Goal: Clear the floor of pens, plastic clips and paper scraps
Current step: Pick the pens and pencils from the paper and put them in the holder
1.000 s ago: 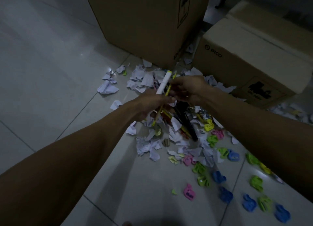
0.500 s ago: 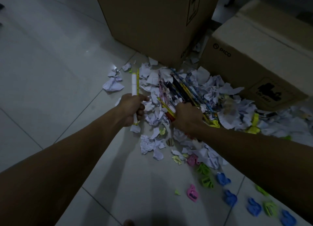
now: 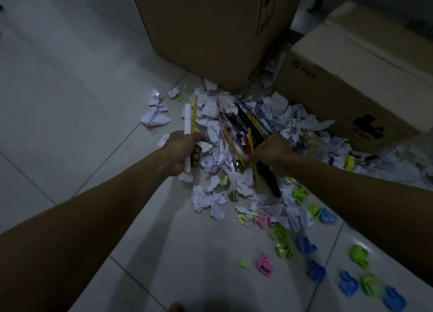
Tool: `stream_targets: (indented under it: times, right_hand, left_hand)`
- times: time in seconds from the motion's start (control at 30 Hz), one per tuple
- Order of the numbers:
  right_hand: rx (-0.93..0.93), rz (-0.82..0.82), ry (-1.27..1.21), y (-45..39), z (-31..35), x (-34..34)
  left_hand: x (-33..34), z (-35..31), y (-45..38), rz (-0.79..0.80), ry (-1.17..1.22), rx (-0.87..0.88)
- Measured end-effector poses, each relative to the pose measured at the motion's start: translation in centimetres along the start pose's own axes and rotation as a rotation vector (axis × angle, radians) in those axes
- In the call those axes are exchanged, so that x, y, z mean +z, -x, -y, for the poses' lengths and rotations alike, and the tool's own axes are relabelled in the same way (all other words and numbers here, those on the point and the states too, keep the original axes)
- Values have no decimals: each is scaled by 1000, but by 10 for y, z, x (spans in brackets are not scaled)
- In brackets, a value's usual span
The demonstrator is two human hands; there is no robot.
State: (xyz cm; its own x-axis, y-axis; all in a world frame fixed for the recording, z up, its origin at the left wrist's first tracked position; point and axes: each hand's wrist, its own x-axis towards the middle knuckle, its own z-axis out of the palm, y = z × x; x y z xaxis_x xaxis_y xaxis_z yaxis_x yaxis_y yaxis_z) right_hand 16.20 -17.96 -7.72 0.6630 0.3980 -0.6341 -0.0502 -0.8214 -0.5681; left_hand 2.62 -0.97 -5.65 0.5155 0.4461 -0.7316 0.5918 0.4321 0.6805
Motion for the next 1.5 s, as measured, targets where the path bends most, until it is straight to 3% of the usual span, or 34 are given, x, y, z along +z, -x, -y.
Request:
stream_targets:
  times: [0.17, 0.33, 0.47, 0.57, 0.73, 0.8, 0.9, 1.03, 1.27, 1.43, 1.5]
  right_hand:
    - [-52, 28, -365, 11, 12, -20]
    - [55, 167, -538, 17, 25, -16]
    - [165, 331, -636, 19, 32, -8]
    - [190, 350, -715, 17, 38, 3]
    - [94, 357, -650, 15, 37, 1]
    - [-27, 179, -395, 7, 23, 1]
    - [-288, -134, 227, -7, 0, 12]
    - [-310, -168, 517, -9, -6, 26]
    - [-299, -198, 515, -8, -11, 34]
    - [-312, -274, 193, -2, -1, 22]
    - [-311, -217, 83, -1, 4, 18]
  left_hand:
    - [20, -1, 7, 98, -58, 102]
    - [36, -11, 15, 247, -152, 176]
    - [32, -10, 17, 277, -272, 193]
    - [32, -6, 22, 302, -287, 169]
    - [22, -11, 27, 155, -225, 159]
    - [13, -12, 24, 66, -142, 135]
    - [3, -8, 20, -19, -20, 101]
    - [-4, 0, 19, 1, 168, 31]
    - [-7, 4, 14, -67, 181, 33]
    - [-8, 1, -6, -201, 149, 56]
    - [-4, -3, -14, -212, 119, 74]
